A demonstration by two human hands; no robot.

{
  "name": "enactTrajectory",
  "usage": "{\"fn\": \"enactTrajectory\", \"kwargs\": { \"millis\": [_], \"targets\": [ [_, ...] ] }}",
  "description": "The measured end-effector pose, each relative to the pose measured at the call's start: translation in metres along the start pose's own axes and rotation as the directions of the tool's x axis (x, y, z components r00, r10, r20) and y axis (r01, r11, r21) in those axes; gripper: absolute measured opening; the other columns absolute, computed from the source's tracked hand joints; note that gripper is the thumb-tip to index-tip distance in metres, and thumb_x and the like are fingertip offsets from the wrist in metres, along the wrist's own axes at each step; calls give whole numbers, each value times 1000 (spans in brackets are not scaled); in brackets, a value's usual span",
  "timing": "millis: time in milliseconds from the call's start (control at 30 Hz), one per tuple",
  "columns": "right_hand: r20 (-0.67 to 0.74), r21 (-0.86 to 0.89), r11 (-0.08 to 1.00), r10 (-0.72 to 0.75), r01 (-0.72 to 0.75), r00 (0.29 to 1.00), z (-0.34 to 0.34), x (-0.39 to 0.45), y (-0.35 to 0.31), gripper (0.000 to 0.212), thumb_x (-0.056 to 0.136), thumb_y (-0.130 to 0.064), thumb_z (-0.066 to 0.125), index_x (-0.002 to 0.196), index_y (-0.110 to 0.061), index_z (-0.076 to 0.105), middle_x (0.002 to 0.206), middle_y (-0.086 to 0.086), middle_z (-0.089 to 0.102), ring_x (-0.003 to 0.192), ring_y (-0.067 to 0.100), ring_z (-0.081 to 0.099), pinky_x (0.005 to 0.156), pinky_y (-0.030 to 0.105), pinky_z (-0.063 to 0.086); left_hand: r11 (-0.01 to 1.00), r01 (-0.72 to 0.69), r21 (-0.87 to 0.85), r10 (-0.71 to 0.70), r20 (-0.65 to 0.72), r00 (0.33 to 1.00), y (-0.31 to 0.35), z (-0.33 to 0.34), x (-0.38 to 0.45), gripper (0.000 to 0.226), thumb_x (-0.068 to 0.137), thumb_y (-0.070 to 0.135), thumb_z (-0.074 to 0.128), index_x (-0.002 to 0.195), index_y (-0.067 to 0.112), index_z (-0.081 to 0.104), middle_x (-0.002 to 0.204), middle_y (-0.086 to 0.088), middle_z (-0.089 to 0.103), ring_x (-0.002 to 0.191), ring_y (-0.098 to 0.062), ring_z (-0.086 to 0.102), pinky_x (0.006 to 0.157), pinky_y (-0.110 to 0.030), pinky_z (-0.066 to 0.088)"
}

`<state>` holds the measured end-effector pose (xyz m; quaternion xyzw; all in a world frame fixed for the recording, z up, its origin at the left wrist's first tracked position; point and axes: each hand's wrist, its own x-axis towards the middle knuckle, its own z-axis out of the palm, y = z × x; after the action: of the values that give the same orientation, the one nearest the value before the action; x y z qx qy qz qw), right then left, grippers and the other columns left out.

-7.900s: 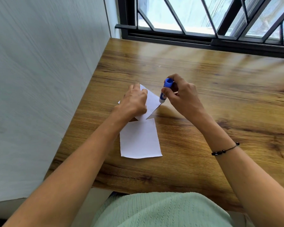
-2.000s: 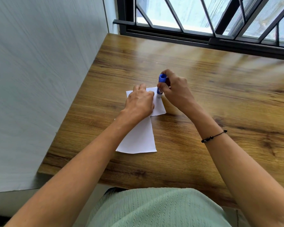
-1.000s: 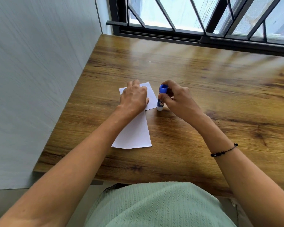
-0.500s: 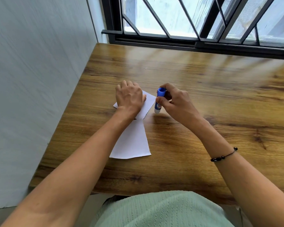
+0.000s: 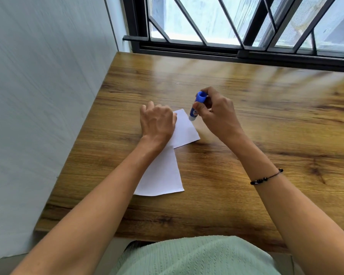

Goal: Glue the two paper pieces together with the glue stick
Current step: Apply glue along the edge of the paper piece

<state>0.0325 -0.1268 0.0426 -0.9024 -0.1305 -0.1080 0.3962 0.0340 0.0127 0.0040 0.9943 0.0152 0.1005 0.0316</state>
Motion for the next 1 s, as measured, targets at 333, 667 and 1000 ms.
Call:
{"fn": "enactTrajectory", "kwargs": {
  "millis": [333,667,1000],
  "targets": [
    [43,-33,999,12,-10,999,23,39,3,24,87,-13,54,110,-5,54,62,-14,44,61,12,44,62,17,28,980,-121,-161,149,176,973,7,-1,-11,39,88,37,51,114,8,55,116,-13,51,113,-30,41,86,-36,37],
    [119,-60,998,8,-1,993,34,44,7,25,88,-13,53,113,-6,52,71,-3,52,72,18,49,69,23,34,976,-122,-180,158,200,967,4,-4,-9,43,88,39,51,120,11,53,120,-10,49,116,-29,41,89,-37,38],
    [186,-112,994,1,20,983,22,30,8,26,89,-12,52,114,-5,51,75,-3,52,73,18,49,69,24,37,976,-131,-172,169,225,960,2,-6,-8,38,87,37,52,115,12,57,121,-9,49,114,-29,41,89,-38,38]
  ]
}}
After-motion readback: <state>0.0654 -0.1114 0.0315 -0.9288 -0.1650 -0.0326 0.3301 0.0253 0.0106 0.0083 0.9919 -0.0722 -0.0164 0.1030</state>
